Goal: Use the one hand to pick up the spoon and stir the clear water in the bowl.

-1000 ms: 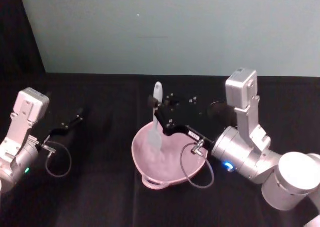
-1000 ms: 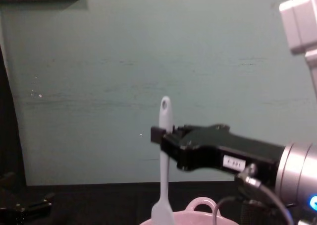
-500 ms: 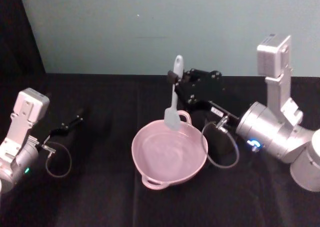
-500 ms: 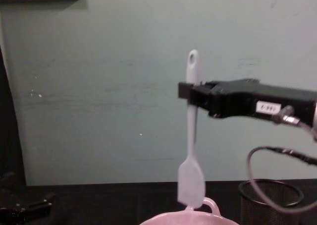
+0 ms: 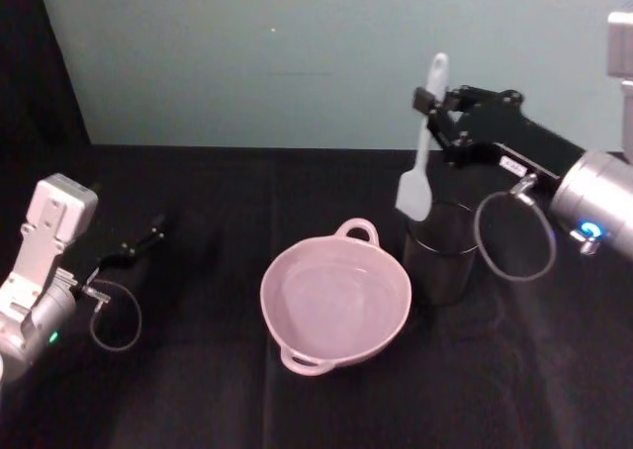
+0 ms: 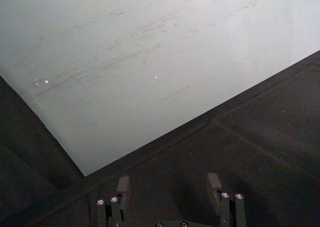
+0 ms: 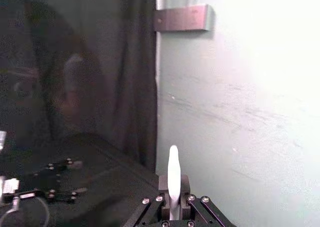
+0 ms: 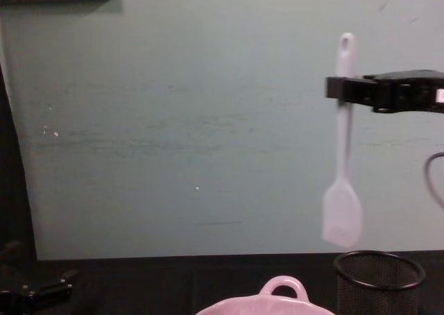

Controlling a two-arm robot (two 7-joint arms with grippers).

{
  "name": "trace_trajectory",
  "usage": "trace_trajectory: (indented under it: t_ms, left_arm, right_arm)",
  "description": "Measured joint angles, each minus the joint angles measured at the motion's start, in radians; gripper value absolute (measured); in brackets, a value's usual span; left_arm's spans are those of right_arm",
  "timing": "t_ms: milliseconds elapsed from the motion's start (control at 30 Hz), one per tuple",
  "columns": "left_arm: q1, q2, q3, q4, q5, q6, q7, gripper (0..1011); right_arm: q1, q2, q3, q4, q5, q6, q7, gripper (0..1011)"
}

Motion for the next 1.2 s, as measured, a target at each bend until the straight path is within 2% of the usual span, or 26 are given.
trace_trajectory:
  t_ms: [167,400,800,1000,1200]
  left_arm:
    - [0.0,0.0,0.0,0.0,0.0,0.0,0.0,1006]
    - [0.0,0.0,0.0,0.0,0.0,0.0,0.0,1005]
    - [0.0,0.0,0.0,0.0,0.0,0.0,0.0,1005]
    - [0.0,0.0,0.0,0.0,0.0,0.0,0.0,1005]
    - [0.0,0.0,0.0,0.0,0.0,0.0,0.0,1005]
  right_arm:
    - [0.012,0.022,0.025,0.049,0.046,0.018,0.006,112]
    - [0.02,0.028,0.029,0.138,0.095,0.002,0.03,112]
    - [0.021,-0.007,0.005,0.296,0.189,-0.033,0.071,112]
    - [0.019,-0.023,0.012,0.354,0.253,-0.043,0.091,112]
    - [0.017,-0.035,0.014,0.397,0.295,-0.057,0.105,112]
